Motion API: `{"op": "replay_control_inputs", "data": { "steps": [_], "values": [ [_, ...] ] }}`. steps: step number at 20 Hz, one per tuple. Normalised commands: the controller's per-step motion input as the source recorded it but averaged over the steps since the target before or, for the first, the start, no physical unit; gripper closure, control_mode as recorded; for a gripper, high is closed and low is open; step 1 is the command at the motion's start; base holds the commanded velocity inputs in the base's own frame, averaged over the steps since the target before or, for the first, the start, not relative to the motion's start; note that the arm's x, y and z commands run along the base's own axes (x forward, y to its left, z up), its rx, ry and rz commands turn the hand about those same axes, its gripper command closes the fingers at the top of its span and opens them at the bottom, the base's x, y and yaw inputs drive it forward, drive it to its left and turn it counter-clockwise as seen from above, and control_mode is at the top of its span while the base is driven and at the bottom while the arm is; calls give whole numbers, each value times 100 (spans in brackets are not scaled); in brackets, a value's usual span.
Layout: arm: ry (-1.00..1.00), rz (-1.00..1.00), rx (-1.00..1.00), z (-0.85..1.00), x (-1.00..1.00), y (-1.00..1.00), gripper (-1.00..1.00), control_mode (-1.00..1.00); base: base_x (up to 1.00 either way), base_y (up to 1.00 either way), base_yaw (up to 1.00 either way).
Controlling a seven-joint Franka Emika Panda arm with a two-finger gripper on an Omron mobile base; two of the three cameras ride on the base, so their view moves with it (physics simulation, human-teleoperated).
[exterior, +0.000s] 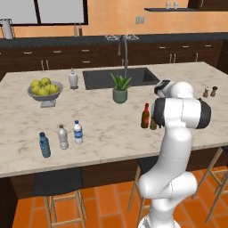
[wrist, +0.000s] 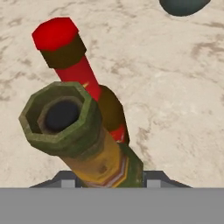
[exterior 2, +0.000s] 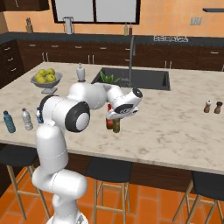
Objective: Move the plastic bottles in the middle to the plastics group, and the glass bottles in the middle to the glass group.
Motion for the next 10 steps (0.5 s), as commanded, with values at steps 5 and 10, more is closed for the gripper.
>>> {"op": "replay_control_inputs", "data": {
  "steps": [5,10],
  "values": [
    [-2,-6,0,13,-34,-22,100,-100,0,0,0],
    [-5,-17,0,25,-45,-50,100,-100,0,0,0]
  ]
}}
